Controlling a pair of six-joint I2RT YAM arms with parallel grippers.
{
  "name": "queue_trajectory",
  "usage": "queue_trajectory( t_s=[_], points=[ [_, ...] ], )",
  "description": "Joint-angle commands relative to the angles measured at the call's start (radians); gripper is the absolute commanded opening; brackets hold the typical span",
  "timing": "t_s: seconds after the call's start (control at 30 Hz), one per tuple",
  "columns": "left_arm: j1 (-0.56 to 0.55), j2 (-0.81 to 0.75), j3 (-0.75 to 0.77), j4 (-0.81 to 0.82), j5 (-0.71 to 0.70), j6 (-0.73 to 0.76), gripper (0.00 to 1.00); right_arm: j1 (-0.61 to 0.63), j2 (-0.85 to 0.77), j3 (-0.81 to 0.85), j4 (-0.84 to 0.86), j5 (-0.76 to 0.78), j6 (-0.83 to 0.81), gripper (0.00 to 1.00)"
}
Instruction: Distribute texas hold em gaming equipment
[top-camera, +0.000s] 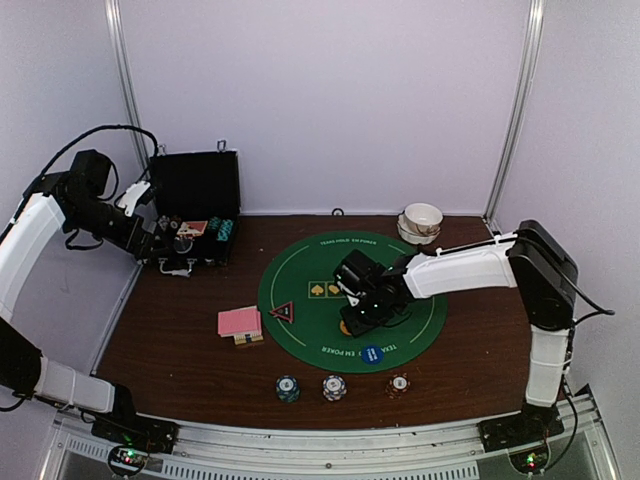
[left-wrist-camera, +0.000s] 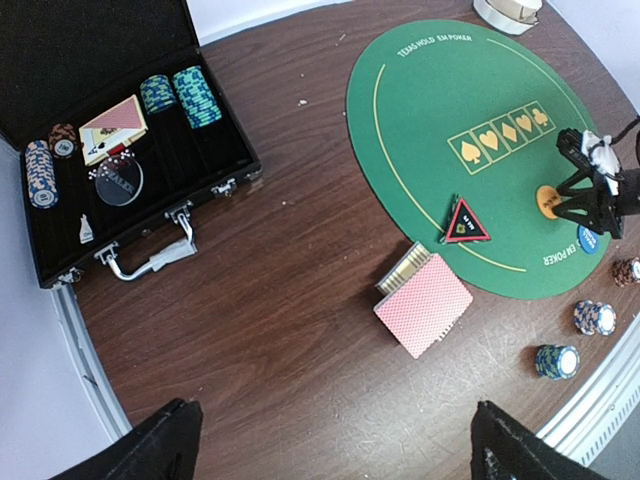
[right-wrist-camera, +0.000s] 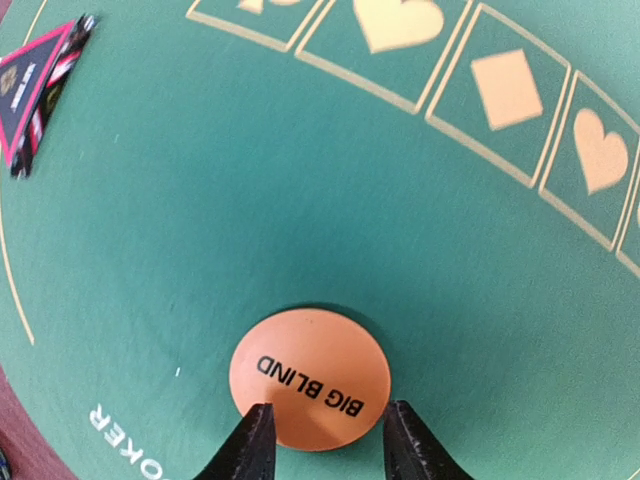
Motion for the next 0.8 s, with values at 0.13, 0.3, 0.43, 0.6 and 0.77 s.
queue_trajectory(
  t_s=[0.13, 0.3, 0.43, 0.6, 0.77],
  points=[
    [-0.001, -0.003, 0.042, -0.005, 0.004, -0.005, 0.98, -0.064, 0.101, 0.134, -0.039, 0.033, -0.052, 0.59],
    [-0.001, -0.01, 0.039, -0.013, 0.001, -0.001, 0.98, -0.06, 0.081, 0.116, -0.028, -0.001, -0.042, 0.74],
    [-0.001, -0.007, 0.039, -0.014, -0.002, 0.0, 0.97, -0.049, 0.035, 0.046, 0.006, -0.012, -0.016, 0.75],
    [-0.001, -0.004, 0.039, -0.015, 0.006, 0.001, 0.98, -0.031, 0.0, -0.009, 0.055, -0.054, 0.008, 0.74],
    [-0.001, 0.004, 0.048, -0.014, 0.008, -0.005, 0.97, -0.03, 0.028, 0.007, 0.044, -0.057, 0.015, 0.72]
  ],
)
